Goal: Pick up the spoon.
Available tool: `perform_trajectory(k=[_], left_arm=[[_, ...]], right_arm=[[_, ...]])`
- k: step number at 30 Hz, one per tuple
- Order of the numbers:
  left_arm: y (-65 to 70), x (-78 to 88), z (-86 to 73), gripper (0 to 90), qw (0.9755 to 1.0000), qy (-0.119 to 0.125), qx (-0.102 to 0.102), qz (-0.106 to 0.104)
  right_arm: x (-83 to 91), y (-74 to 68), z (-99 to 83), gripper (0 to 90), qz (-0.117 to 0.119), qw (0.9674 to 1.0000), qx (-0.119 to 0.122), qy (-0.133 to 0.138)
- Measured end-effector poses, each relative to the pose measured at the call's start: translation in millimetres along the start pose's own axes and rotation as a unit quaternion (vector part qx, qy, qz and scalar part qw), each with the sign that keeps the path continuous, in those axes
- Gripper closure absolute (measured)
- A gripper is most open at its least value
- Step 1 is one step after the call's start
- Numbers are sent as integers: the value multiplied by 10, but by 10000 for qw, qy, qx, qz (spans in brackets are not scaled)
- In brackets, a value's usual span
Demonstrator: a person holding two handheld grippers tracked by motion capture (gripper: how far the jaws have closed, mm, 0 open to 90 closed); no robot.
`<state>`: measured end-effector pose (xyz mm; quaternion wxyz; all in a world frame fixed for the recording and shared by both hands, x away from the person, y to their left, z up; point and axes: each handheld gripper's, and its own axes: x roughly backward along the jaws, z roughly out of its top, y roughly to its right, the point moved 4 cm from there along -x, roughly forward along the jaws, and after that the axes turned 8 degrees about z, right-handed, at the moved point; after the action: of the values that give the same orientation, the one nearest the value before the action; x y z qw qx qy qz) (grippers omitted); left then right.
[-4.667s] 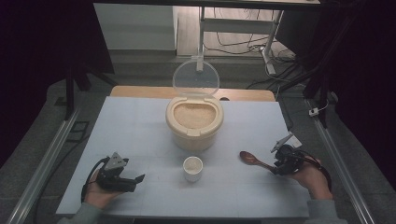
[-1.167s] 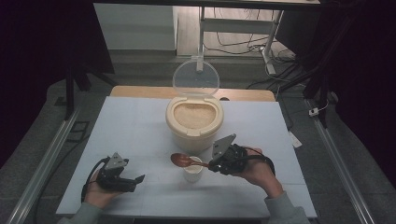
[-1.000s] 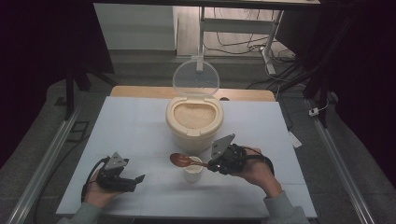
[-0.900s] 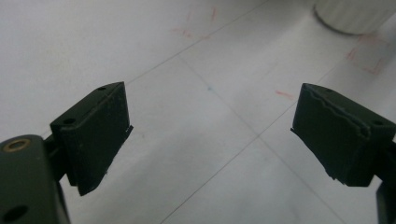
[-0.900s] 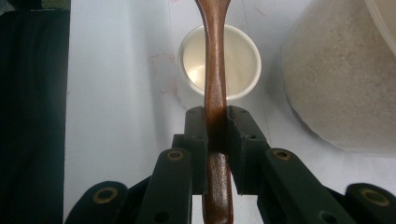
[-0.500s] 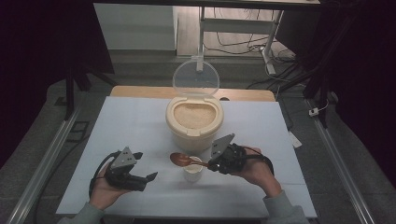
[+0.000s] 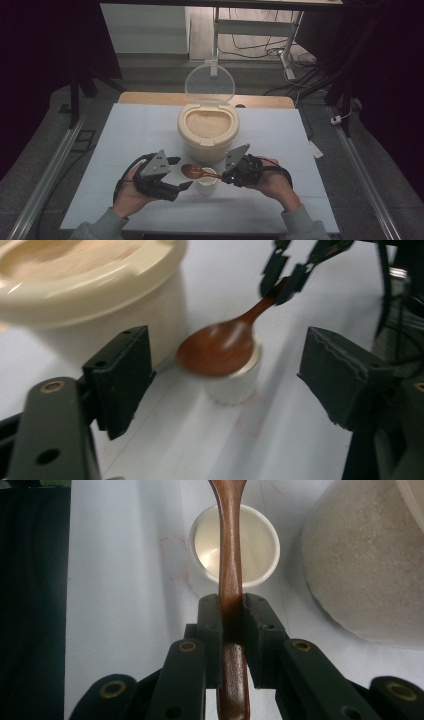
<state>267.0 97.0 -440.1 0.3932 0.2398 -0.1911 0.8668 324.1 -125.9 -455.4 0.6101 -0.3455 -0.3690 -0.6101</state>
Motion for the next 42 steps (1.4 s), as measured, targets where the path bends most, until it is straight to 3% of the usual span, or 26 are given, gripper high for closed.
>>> perform_trajectory(k=[1, 4, 12, 19, 20, 26, 39, 40, 42], left_arm=[[26, -66, 54, 227, 9998, -146, -146, -47], [57, -162, 117, 236, 9990, -338, -280, -90], [104, -304, 218, 272, 9968, -617, -476, -181], [161, -427, 240, 372, 9922, -982, -687, -351], [178, -459, 235, 386, 9905, -1073, -752, -419], [193, -538, 221, 453, 9866, -1257, -868, -576], [244, -648, 151, 661, 9781, -1617, -1167, -605], [242, -660, 136, 676, 9762, -1666, -1240, -630], [242, -669, 127, 702, 9758, -1676, -1243, -654]], right_arm=[[1, -1, 1, 781, 3, 10000, -2, 11], [-3, -9, 14, 781, 14, 10000, 35, -16], [-30, -49, 66, 781, 0, 9999, 140, -77], [-44, -89, 114, 781, -47, 9996, 250, -138], [-44, -93, 119, 781, -42, 9995, 272, -141], [-58, -113, 136, 781, -65, 9991, 374, -195], [-76, -178, 174, 780, -135, 9973, 652, -311], [-72, -186, 175, 780, -111, 9972, 658, -330], [-65, -202, 175, 779, -103, 9971, 674, -346]])
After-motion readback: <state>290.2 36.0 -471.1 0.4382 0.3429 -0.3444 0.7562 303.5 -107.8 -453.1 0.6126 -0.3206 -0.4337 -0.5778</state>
